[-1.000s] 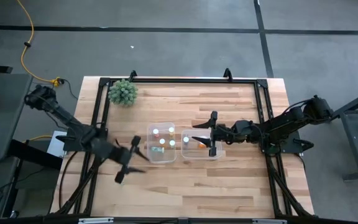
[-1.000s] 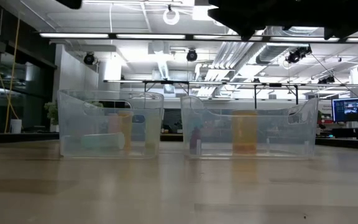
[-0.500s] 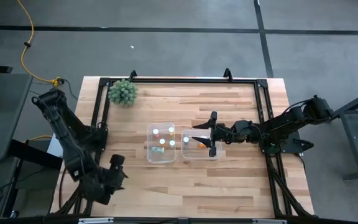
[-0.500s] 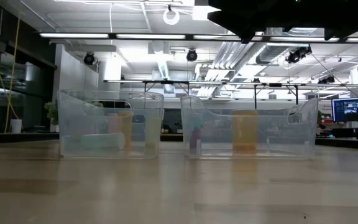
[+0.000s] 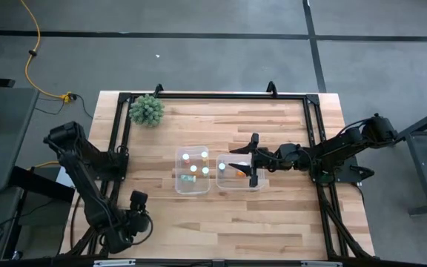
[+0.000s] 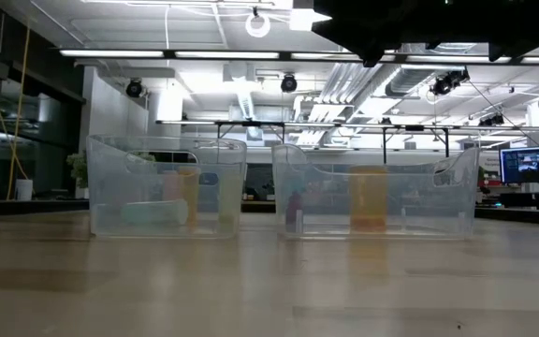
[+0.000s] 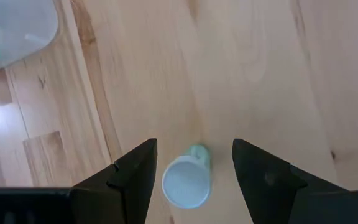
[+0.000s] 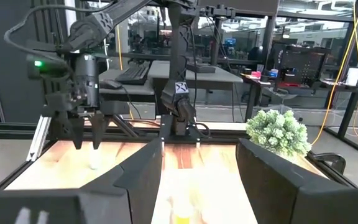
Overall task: Pick and place medicine bottles into bin by pill shape (circle, oval)
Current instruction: Put the green tablet bottle into the left transparent bin
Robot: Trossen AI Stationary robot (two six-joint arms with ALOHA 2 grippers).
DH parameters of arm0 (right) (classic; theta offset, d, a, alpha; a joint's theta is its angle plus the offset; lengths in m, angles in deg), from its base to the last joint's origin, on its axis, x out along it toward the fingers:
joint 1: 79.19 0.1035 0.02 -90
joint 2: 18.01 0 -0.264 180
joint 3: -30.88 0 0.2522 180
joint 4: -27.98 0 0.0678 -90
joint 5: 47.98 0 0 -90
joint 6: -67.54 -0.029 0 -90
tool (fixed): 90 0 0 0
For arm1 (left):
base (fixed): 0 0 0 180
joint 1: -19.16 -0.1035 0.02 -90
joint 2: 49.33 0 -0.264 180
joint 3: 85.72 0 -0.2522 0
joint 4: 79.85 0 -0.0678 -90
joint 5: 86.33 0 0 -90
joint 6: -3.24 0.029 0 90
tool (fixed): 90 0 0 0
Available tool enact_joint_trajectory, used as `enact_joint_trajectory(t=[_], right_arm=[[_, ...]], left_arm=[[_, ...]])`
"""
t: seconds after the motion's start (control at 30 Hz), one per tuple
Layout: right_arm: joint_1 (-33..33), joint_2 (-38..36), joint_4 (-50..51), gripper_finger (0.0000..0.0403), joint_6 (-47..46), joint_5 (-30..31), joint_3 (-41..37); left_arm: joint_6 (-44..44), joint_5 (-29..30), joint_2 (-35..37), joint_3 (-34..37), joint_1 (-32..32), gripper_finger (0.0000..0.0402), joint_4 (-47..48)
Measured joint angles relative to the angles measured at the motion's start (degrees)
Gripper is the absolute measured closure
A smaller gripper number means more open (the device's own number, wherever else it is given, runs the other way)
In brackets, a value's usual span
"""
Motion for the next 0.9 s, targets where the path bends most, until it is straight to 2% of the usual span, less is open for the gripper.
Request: enact_joint_trajectory(t=[0.23, 0.47, 0.9], right_arm=[[0.0, 0.0, 0.0, 0.0206, -0.1, 0.0, 0.0], [0.0, 0.0, 0.0, 0.0206, -0.2, 0.0, 0.0], [0.0, 0.0, 1.0, 0.0206, -0.2, 0.0, 0.0]], left_arm=[[0.0, 0.0, -0.6, 0.0, 0.0, 0.0202, 0.7], [-3.0, -4.3, -0.6, 0.0, 0.0, 0.0202, 5.7], [-2.0, -5.0, -0.6, 0.0, 0.0, 0.0207, 4.2]])
